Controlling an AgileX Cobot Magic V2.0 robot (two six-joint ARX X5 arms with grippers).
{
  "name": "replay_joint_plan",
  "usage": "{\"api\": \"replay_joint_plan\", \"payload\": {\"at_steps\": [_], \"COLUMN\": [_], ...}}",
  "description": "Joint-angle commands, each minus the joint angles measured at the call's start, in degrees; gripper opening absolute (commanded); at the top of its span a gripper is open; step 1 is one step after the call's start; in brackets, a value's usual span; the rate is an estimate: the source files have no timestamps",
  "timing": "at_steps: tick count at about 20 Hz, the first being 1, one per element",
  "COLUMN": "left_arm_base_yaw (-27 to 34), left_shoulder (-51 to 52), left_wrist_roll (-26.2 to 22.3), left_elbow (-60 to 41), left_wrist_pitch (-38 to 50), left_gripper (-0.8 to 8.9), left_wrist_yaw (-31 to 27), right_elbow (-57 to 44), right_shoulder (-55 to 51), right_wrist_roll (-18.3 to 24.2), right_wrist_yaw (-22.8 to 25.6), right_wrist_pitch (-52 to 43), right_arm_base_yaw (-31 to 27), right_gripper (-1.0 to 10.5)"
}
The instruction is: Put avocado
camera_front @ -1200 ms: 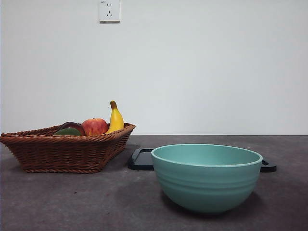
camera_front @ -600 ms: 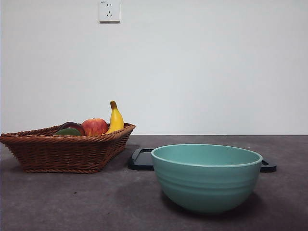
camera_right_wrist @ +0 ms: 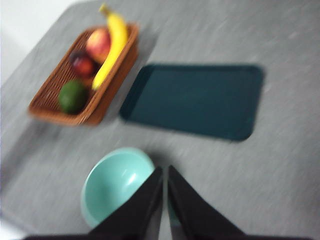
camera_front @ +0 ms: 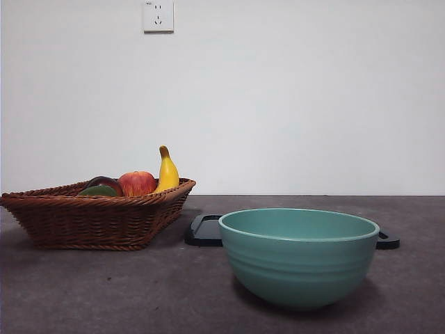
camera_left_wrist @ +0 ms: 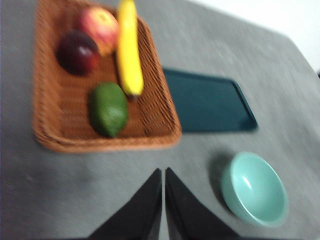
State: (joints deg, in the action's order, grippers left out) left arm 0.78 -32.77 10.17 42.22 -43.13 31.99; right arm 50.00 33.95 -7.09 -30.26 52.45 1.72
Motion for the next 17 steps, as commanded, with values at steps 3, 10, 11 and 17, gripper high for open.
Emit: {"api": "replay_joint_plan", "payload": {"at_steps": [3, 10, 11, 17], "left_arm_base_yaw": [-2.8, -6.2, -6.2, -6.2], "left_shoulder": [-5.3, -6.4, -6.4, -6.4], "left_wrist_roll": [-8.5, -11.1, -11.1, -11.0], "left_elbow": [7.6, 11.0, 11.0, 11.0], "left_wrist_pitch": [-10.4, -15.9, -15.9, -15.8], "left_gripper": [0.09, 0.09, 0.09, 4.16], "left_wrist_yaw": [2.9, 2.9, 2.9, 2.8], "right_elbow": [8.5, 10.0, 10.0, 10.0], "right_shoulder": [7.1, 11.3, 11.3, 11.3], "right_wrist_roll": [6.9, 9.1, 9.1, 9.0], "right_wrist_yaw": [-0.3, 0.3, 0.3, 0.3], "right_wrist_pitch": [9.2, 12.4, 12.3, 12.3], "right_arm_base_yaw": [6.5, 16.1, 16.6, 16.9], "right_gripper": [0.1, 0.1, 0.1, 3.9]}}
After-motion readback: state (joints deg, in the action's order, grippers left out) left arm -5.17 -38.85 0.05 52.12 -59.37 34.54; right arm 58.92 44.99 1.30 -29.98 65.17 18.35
